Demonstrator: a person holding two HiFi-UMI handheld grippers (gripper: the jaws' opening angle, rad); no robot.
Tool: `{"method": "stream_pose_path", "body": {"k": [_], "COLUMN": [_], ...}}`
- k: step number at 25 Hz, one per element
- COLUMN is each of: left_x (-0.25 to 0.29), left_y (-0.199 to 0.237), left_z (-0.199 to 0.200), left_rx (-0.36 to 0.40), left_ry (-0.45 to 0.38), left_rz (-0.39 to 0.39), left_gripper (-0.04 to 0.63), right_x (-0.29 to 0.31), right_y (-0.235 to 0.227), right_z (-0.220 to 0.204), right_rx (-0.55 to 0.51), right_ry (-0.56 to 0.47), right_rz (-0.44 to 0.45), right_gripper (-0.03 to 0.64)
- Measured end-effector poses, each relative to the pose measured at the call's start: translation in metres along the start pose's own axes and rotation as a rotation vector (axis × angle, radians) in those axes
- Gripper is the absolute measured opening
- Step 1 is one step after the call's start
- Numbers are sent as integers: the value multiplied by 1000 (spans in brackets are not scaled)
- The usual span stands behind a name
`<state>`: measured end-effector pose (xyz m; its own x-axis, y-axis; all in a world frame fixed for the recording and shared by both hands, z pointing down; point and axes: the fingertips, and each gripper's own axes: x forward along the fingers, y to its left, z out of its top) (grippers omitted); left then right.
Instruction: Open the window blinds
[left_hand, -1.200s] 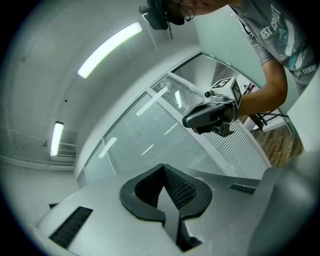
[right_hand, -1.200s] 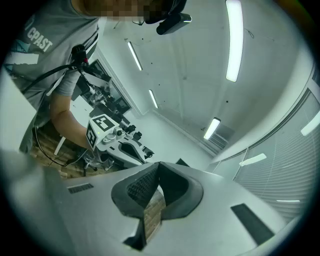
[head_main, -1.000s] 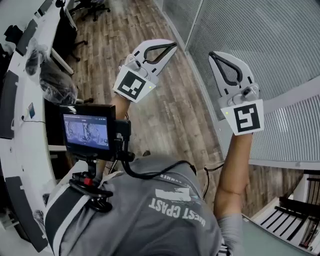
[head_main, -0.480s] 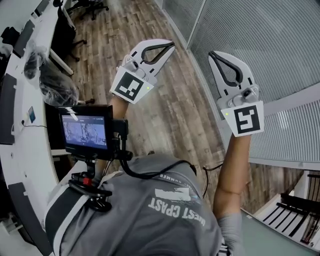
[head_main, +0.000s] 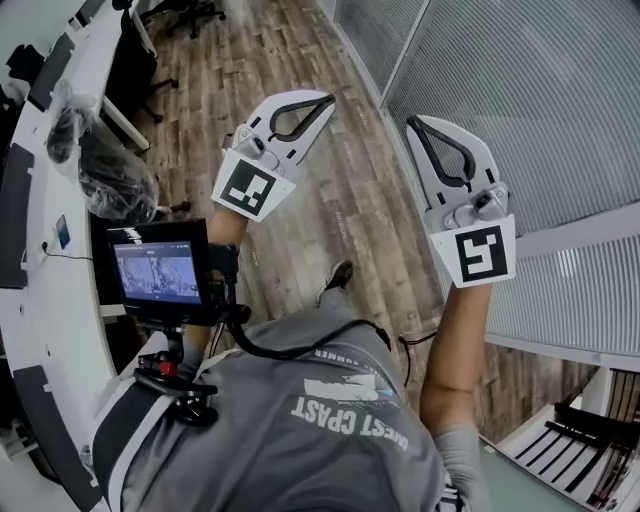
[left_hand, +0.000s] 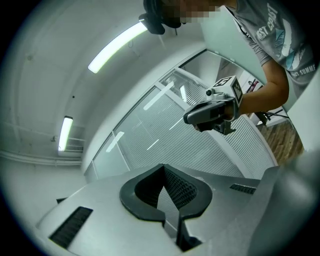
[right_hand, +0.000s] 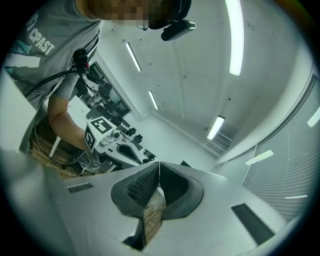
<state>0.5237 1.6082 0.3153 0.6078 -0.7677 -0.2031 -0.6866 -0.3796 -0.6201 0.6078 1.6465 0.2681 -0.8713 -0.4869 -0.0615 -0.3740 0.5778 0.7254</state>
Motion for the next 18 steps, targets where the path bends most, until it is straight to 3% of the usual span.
{"method": "stream_pose_path", "body": {"k": [6, 8, 11, 15, 18], "left_x": [33, 47, 84, 153, 164], "left_y": [38, 55, 81, 111, 118], "left_z": [-36, -52, -88, -133, -145], "left_rx": [52, 7, -130, -144, -149], "left_ry": [38, 45, 88, 126, 140], "left_rz": [35, 64, 110, 103, 114], "left_gripper": [5, 5, 6, 9, 9], "right_x": [47, 62, 87, 135, 153], "right_y": [-35, -51, -80, -135, -146], "right_z": [-52, -76, -121, -184, -196], "right_rx": [29, 42, 66, 79, 84], "right_ry": [-50, -59, -61, -68, -90], "right_rz": [18, 21, 37, 72, 77], "right_gripper": [5, 5, 5, 5, 5]}}
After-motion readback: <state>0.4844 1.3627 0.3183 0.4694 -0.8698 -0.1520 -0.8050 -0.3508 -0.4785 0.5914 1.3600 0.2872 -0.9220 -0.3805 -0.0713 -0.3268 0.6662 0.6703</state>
